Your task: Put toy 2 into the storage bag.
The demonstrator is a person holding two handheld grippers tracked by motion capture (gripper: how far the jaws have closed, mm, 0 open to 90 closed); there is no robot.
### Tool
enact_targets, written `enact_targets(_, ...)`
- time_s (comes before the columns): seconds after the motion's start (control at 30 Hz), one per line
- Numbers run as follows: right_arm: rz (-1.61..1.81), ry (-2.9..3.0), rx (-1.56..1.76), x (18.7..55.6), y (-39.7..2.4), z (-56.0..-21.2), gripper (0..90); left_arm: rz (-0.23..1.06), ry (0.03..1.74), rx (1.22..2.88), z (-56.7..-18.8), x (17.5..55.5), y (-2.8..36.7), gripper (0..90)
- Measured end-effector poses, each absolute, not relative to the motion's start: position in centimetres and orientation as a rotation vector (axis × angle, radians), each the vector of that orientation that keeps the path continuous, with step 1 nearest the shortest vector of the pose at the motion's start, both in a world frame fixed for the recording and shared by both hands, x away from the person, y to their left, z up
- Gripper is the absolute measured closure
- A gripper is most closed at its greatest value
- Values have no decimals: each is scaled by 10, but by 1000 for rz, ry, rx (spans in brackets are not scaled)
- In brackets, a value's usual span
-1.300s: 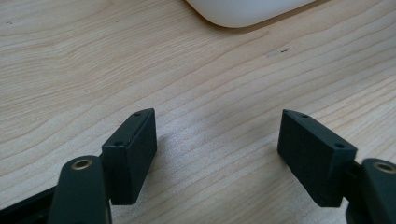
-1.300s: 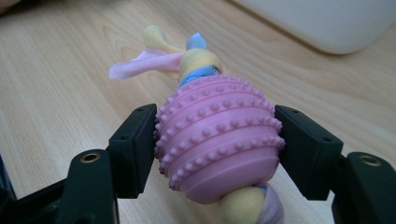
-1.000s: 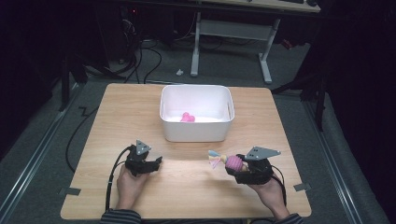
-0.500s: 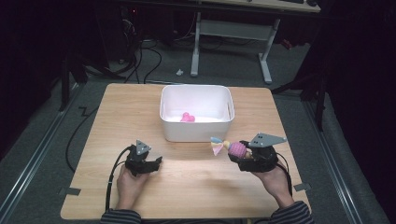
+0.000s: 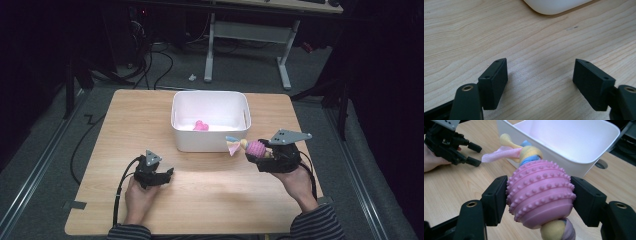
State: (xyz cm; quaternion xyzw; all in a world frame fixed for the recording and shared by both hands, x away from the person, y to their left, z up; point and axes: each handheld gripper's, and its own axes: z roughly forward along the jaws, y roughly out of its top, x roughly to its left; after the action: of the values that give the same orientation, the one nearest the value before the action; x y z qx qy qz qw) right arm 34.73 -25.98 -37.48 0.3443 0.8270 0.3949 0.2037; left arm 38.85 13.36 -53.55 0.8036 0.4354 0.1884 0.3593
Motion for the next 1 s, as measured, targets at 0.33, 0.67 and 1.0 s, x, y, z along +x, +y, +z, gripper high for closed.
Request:
enact_targets(0.33,1161,2276,963,362,-260,-354,339,485,1123,2072,-536,388,134,281)
enact_targets(0.67,1159,2265,968,379,-257,-341,340,483,1121,2074,-536,388,134,279)
enact_targets(1.0,1130,2260,963,397,-249,-329,340,483,1121,2074,-536,388,133,278)
